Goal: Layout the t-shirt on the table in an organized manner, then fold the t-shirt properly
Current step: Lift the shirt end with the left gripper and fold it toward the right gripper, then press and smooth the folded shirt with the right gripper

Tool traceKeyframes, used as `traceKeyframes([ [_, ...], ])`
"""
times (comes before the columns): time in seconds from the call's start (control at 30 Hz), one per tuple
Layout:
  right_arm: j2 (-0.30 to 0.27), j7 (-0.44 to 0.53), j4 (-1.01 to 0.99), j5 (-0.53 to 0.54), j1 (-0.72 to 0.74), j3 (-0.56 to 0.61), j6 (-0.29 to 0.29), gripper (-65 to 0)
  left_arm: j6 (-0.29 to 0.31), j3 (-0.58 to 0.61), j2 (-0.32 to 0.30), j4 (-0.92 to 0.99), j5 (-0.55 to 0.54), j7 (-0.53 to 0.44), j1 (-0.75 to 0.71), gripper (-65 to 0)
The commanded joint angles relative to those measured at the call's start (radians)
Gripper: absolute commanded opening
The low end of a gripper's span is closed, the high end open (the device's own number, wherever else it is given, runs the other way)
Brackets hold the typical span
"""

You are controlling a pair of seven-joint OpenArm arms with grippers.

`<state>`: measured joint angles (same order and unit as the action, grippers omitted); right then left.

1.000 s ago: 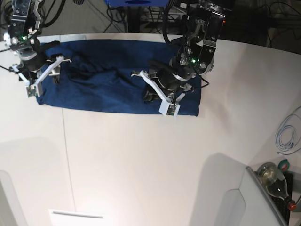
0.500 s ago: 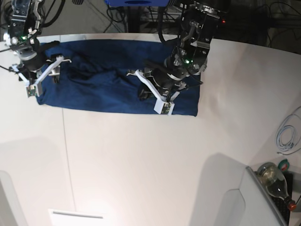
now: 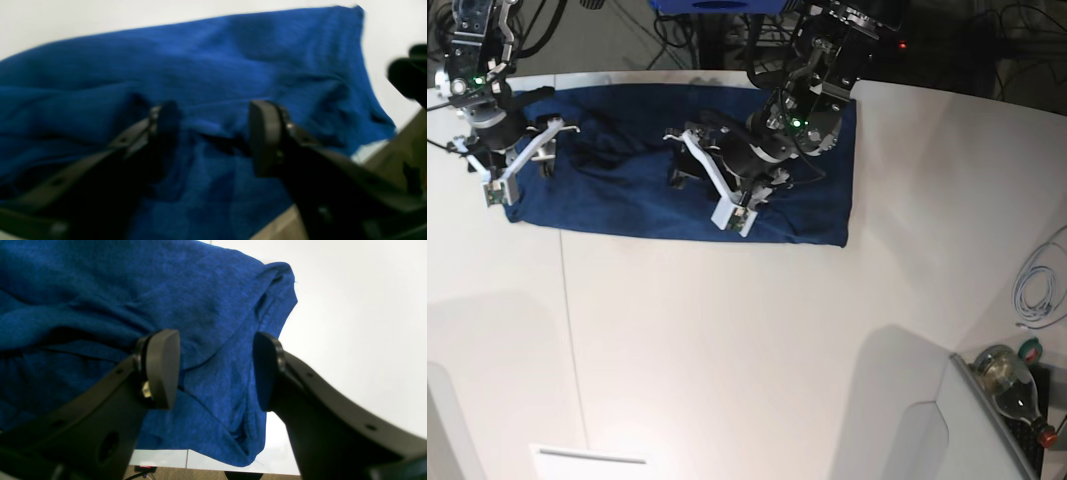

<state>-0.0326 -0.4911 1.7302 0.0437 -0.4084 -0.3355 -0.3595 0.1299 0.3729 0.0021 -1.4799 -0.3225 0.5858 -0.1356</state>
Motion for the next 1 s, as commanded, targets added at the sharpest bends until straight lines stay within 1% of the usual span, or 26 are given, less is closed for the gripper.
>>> traceKeyframes([
  [0.0, -0.005, 0.019, 0.017, 0.003, 0.003, -0.001, 0.000, -32.3, 0.006, 0.016, 0.006, -0.021, -0.011, -0.022, 0.023, -26.5],
  [0.07, -0.005, 0.019, 0.018, 0.003, 0.001, -0.001, 0.000, -32.3, 0.006, 0.038, 0.005, -0.041, -0.011, -0.022, 0.027, -26.0],
  [0.13, -0.005, 0.019, 0.023, 0.003, -0.001, -0.001, 0.000, -32.3, 0.006, 0.034, -0.001, -0.098, -0.011, -0.022, 0.018, -26.0],
  [0.17, -0.005, 0.019, 0.029, 0.003, -0.002, 0.000, 0.000, -32.3, 0.006, 0.011, -0.018, -0.143, -0.011, -0.022, 0.007, -26.2],
  [0.23, -0.003, 0.019, 0.072, 0.005, -0.004, 0.003, -0.003, -32.3, 0.004, -0.085, -0.073, -0.242, -0.011, -0.020, -0.046, -27.2],
  [0.27, -0.003, 0.019, 0.098, 0.005, -0.005, 0.017, -0.009, -32.3, 0.000, -0.150, -0.093, -0.278, -0.011, -0.020, -0.074, -29.9],
  [0.3, -0.003, 0.019, 0.126, 0.005, -0.005, 0.046, -0.029, -32.3, 0.000, -0.234, -0.116, -0.308, -0.011, -0.020, -0.112, -35.4],
  [0.33, -0.005, 0.018, 0.150, 0.005, -0.005, 0.075, -0.048, -32.3, 0.000, -0.325, -0.136, -0.321, -0.011, -0.020, -0.154, -42.3],
  [0.4, -0.011, 0.001, 0.176, 0.005, 0.004, 0.154, -0.082, -32.3, 0.000, -0.516, -0.162, -0.319, -0.011, -0.022, -0.218, -61.4],
  [0.43, -0.014, -0.017, 0.178, 0.005, 0.009, 0.197, -0.098, -32.3, 0.000, -0.596, -0.164, -0.319, -0.011, -0.022, -0.240, -65.0],
  [0.5, -0.037, -0.059, 0.178, 0.003, 0.041, 0.307, -0.144, -32.7, 0.004, -0.771, -0.166, -0.299, -0.010, -0.023, -0.290, -65.0],
  [0.53, -0.045, -0.071, 0.178, 0.003, 0.050, 0.364, -0.157, -34.5, 0.004, -0.842, -0.166, -0.285, -0.010, -0.025, -0.302, -65.0],
  [0.6, -0.065, -0.090, 0.178, 0.000, 0.065, 0.497, -0.164, -42.0, 0.006, -0.997, -0.166, -0.244, -0.002, -0.025, -0.319, -65.0],
  [0.63, -0.076, -0.099, 0.178, 0.000, 0.082, 0.569, -0.163, -44.9, 0.006, -1.063, -0.166, -0.216, -0.002, -0.025, -0.321, -65.0],
  [0.67, -0.085, -0.114, 0.175, 0.000, 0.101, 0.637, -0.161, -46.1, 0.006, -1.127, -0.166, -0.186, -0.002, -0.025, -0.321, -65.0],
  [0.7, -0.088, -0.133, 0.172, 0.000, 0.124, 0.692, -0.161, -44.9, 0.006, -1.173, -0.167, -0.156, -0.002, -0.025, -0.318, -65.0],
  [0.73, -0.086, -0.166, 0.164, 0.000, 0.153, 0.749, -0.161, -42.3, 0.007, -1.219, -0.169, -0.124, -0.002, -0.026, -0.315, -65.0],
  [0.8, -0.080, -0.211, 0.132, 0.000, 0.216, 0.830, -0.160, -34.1, 0.007, -1.285, -0.169, -0.084, -0.002, -0.026, -0.315, -65.0],
  [0.83, -0.068, -0.223, 0.107, 0.000, 0.250, 0.869, -0.146, -30.0, 0.007, -1.305, -0.173, -0.074, -0.002, -0.026, -0.315, -65.0],
  [0.87, -0.049, -0.226, 0.083, 0.000, 0.277, 0.893, -0.117, -26.9, 0.007, -1.311, -0.181, -0.069, -0.002, -0.026, -0.321, -65.0],
  [0.93, -0.023, -0.228, 0.032, 0.000, 0.331, 0.930, -0.072, -26.1, 0.007, -1.311, -0.182, -0.069, -0.002, -0.028, -0.332, -65.0],
  [0.97, -0.007, -0.229, 0.000, 0.002, 0.363, 0.948, -0.068, -26.1, 0.007, -1.310, -0.182, -0.072, -0.004, -0.028, -0.338, -65.0],
])
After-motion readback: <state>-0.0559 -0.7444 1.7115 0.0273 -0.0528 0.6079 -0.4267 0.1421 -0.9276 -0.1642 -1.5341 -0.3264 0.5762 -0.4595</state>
